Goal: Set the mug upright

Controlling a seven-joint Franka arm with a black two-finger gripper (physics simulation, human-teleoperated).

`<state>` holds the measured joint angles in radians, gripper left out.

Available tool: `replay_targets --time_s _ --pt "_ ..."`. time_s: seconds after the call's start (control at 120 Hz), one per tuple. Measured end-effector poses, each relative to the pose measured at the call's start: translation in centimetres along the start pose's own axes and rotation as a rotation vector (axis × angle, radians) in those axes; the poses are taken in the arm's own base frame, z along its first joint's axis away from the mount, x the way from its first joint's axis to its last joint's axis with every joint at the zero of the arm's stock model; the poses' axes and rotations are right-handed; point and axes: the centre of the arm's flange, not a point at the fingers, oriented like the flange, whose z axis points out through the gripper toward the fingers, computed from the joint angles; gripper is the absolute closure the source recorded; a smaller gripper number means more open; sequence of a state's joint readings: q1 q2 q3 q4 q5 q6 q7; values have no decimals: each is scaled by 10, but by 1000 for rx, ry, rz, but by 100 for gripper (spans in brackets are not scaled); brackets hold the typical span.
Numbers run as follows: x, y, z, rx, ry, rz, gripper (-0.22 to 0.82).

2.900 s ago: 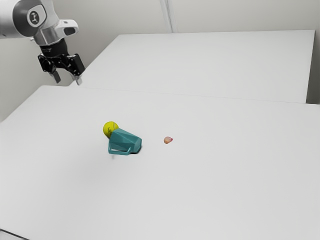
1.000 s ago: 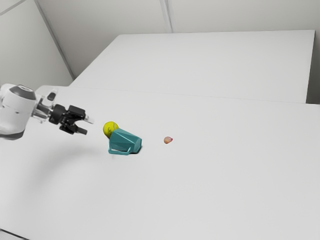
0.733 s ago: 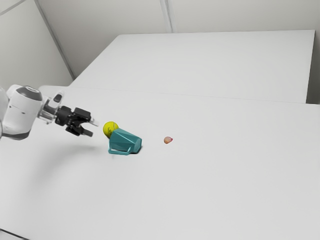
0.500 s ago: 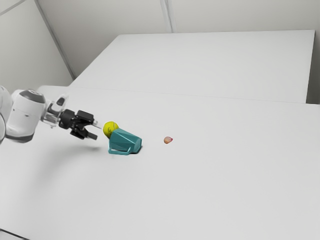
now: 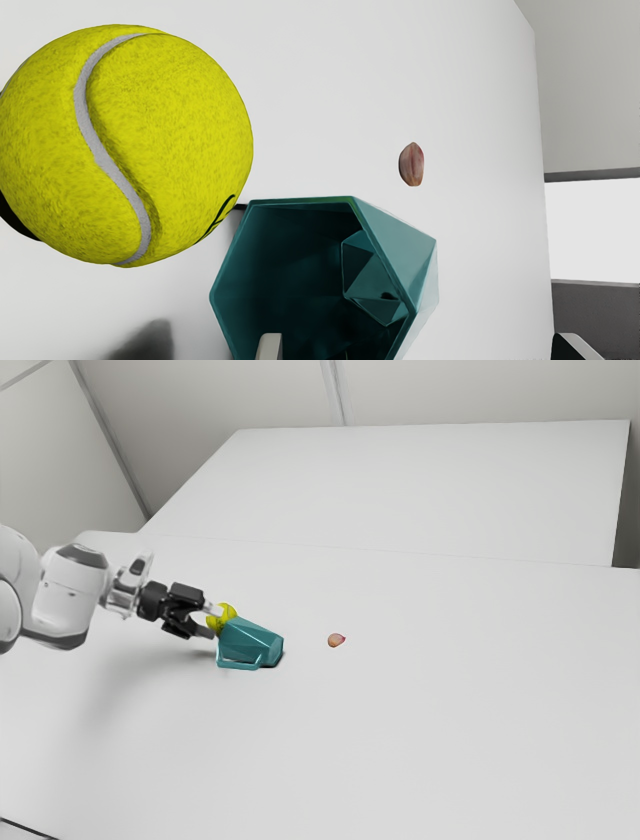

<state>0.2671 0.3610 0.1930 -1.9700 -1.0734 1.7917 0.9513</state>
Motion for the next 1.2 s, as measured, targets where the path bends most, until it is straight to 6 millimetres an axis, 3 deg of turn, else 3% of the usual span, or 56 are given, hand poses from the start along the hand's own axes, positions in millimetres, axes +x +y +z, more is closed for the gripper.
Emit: replay_targets --time_s 0.7,0.8,1.05,1.2 --pt "6 -5 40 -38 -24 19 4" --pt "6 -6 42 -41 -25 19 13" --pt "6 -6 41 -40 -20 23 49" --pt "7 -5 39 -38 -18 28 60"
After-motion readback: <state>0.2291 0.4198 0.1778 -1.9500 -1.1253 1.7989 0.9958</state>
